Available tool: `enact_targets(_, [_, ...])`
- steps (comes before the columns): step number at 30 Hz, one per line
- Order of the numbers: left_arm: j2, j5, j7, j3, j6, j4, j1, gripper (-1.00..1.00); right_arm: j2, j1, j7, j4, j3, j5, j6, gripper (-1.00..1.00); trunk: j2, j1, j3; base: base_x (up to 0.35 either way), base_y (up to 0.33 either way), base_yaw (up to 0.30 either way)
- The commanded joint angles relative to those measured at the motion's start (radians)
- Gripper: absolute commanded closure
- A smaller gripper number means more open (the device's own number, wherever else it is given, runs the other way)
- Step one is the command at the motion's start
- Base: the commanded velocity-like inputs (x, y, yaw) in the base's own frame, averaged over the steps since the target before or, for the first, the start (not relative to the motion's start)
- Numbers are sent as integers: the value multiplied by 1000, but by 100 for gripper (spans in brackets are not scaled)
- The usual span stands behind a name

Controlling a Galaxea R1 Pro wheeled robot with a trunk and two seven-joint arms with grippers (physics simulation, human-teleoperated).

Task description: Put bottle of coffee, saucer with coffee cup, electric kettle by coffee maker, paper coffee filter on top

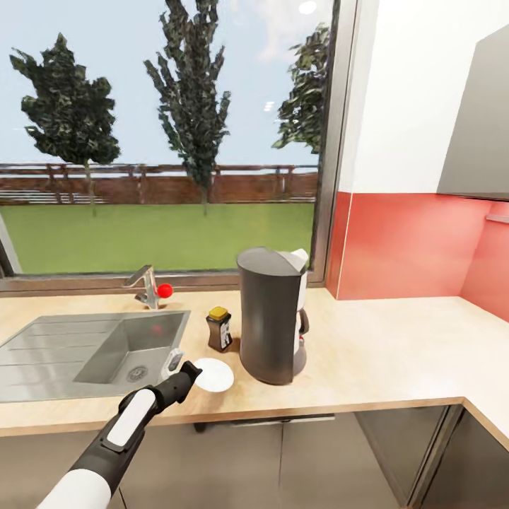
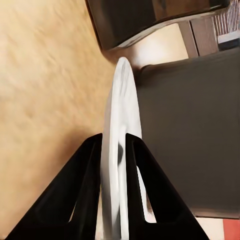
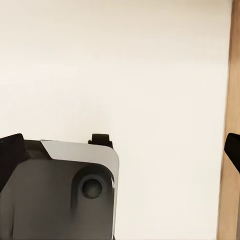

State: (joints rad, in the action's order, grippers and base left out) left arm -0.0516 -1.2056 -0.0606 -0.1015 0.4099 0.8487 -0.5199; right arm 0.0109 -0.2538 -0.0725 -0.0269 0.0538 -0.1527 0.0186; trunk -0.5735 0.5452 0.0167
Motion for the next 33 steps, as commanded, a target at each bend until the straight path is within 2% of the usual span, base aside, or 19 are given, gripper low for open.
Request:
enact_targets(1, [3, -6, -8, -2, 0, 1, 0, 100, 0, -1, -3, 1, 6, -10, 2, -100, -1, 1, 2, 100, 0, 0])
enact_targets(21, [18, -3, -8, -1, -2, 0, 0, 100, -2, -1, -3, 1, 6, -8, 3, -100, -1, 1, 2, 108, 0, 0])
enact_targets(27, [19, -3, -8, -1, -3, -57, 1, 100, -2, -1, -3, 1, 5, -8, 3, -100, -1, 1, 2, 14, 0, 0])
enact_targets(33, [20, -3, -8, -1, -3, -65, 0, 100, -2, -1, -3, 2, 5, -8, 2, -100, -1, 1, 2, 0, 0, 0])
